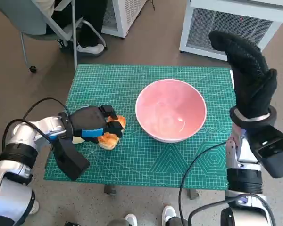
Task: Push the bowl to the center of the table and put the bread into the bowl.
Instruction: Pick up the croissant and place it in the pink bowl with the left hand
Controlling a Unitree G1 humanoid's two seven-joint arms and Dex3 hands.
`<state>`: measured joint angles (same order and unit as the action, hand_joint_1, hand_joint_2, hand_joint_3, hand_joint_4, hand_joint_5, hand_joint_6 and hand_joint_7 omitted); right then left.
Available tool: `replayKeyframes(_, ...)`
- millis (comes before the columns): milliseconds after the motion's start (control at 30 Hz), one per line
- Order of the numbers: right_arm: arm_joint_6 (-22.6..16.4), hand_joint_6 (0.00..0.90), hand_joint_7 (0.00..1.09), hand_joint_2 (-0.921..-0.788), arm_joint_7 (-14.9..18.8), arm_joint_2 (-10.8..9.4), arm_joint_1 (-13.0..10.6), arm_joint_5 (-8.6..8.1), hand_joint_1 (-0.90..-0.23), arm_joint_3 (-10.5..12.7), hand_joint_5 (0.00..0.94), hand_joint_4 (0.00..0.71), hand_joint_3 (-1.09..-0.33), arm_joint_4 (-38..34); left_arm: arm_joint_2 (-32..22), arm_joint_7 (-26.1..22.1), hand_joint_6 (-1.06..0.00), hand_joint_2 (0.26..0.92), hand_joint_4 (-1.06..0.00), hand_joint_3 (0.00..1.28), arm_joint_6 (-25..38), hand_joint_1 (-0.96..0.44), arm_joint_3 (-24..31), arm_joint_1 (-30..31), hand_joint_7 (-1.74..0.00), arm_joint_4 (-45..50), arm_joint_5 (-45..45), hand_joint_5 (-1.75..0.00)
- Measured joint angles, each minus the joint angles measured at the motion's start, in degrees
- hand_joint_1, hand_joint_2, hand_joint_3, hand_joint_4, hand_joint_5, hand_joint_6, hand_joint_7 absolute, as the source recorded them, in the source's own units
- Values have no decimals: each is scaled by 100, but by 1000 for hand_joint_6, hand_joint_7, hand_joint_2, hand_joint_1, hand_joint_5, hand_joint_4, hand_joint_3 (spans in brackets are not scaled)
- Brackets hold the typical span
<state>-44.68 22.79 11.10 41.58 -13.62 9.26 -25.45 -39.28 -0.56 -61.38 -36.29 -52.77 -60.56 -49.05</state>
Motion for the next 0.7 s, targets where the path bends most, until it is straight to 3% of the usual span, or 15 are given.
replayKeyframes(33, 0, -1, 568, -921, 0, 0, -1, 0, -506, 0, 287, 86, -884, 1, 0, -63, -644, 920, -639, 82, -16, 0, 18, 0, -1197, -7, 66, -1169)
replayKeyframes(100, 0, -1, 570, -921, -1, 0, -4, 0, -504, 0, 376, 44, -885, 2, -2, -219, -647, 921, -637, 81, -63, 0, 67, 0, -1175, -21, 239, -1190)
replayKeyframes(200, 0, -1, 571, -921, -1, 0, -11, 1, -500, -2, 437, 14, -888, 12, -14, -559, -652, 920, -635, 80, -135, -1, 188, 2, -1151, -30, 578, -1212)
replayKeyframes(467, 13, -1, 572, -921, -2, 0, -55, 0, -499, -3, 462, 0, -894, 60, -107, -1669, -652, 921, -616, 88, -171, -1, 741, 114, -1184, 154, 1738, -1196)
replayKeyframes(700, 50, -1, 572, -921, -9, -3, -119, 0, -497, -21, 461, -1, -897, 123, -215, -2296, -655, 921, -606, 95, 86, -1, 1420, 165, -1259, 859, 2816, -1122)
